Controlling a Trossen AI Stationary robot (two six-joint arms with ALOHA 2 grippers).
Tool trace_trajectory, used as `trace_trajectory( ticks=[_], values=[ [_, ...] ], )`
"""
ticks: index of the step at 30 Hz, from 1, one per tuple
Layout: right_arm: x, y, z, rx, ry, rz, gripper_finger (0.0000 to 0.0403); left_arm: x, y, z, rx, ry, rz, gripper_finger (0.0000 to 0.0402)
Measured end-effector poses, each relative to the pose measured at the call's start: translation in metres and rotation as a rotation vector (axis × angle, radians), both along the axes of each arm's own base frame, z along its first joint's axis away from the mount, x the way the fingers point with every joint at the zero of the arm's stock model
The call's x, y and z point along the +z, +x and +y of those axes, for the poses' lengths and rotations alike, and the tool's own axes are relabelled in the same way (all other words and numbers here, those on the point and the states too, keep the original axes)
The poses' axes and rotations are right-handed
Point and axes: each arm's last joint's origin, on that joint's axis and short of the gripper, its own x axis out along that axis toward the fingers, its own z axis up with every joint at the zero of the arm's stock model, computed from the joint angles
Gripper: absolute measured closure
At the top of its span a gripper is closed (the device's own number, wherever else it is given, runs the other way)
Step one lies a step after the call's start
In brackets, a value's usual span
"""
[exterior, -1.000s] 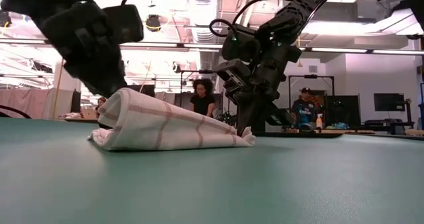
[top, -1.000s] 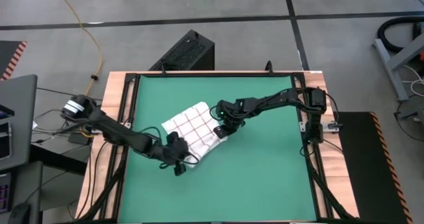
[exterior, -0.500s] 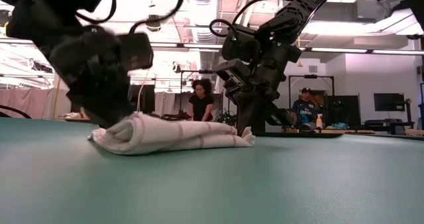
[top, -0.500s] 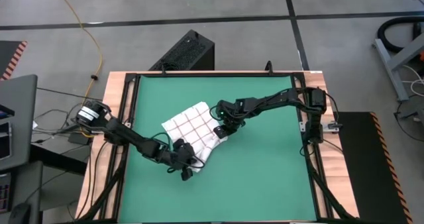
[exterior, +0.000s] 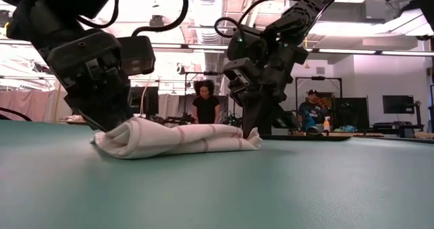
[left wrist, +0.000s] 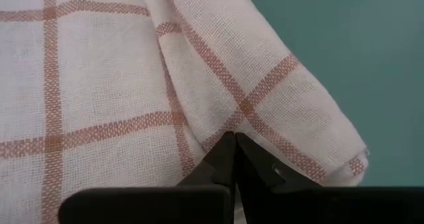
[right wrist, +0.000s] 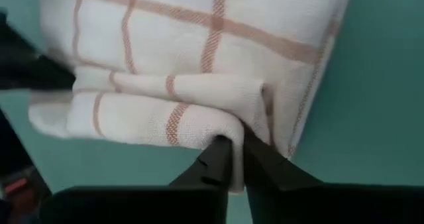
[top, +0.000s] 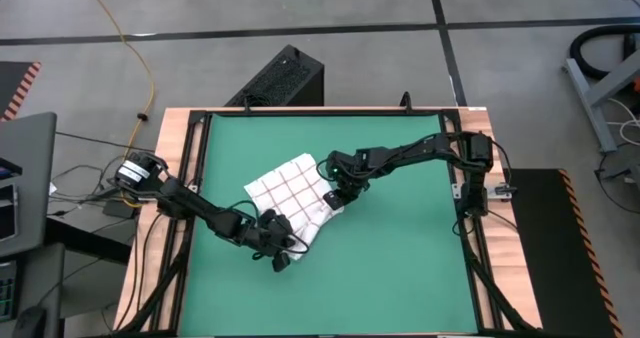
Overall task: Roll towel into tight, uniform cylinder
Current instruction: Roll the white patterned towel
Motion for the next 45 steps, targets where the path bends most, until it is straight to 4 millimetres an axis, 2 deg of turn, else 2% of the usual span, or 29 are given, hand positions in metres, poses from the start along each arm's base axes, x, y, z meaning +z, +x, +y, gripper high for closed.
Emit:
trace_trajectory(
  ticks=[5, 12, 15, 18, 22, 27, 31, 34, 42, 45],
  values=[
    [0.006, -0.001, -0.003, 0.119, 0.027, -0.06, 0.0302, -0.001, -0.001, -0.001, -0.021, -0.017, 0.016, 0.0402],
    [0.036, -0.004, -0.019, 0.192, -0.079, -0.181, 0.0254, -0.001, -0.001, -0.001, -0.029, -0.021, 0.02, 0.0401],
    [0.049, -0.012, -0.021, 0.3, -0.164, -0.236, 0.0232, -0.001, -0.001, -0.001, -0.027, -0.025, 0.021, 0.0402],
    [0.066, -0.02, -0.009, 0.531, -0.312, -0.332, 0.0212, -0.001, -0.001, -0.001, -0.034, -0.024, 0.024, 0.0402],
    [0.08, -0.024, 0.027, 0.829, -0.527, -0.412, 0.0192, -0.001, -0.001, -0.001, -0.04, -0.03, 0.024, 0.0401],
    [0.07, -0.018, 0.077, 1.089, -0.878, -0.323, 0.0174, 0.0, 0.0, -0.002, -0.04, -0.037, 0.012, 0.0402],
    [0.054, -0.007, 0.099, 1.138, -1.002, -0.298, 0.0173, 0.0, 0.0, -0.002, -0.045, -0.041, 0.011, 0.0402],
    [0.043, -0.001, 0.106, 1.149, -1.013, -0.301, 0.0173, 0.0, 0.0, -0.002, -0.047, -0.045, 0.012, 0.0402],
    [0.018, 0.009, 0.106, 1.164, -1.061, -0.226, 0.0174, 0.0, 0.0, -0.002, -0.065, -0.058, 0.017, 0.0402],
    [0.014, 0.01, 0.105, 1.154, -1.079, -0.201, 0.0201, 0.0, 0.0, -0.002, -0.065, -0.059, 0.016, 0.0402]
  ],
)
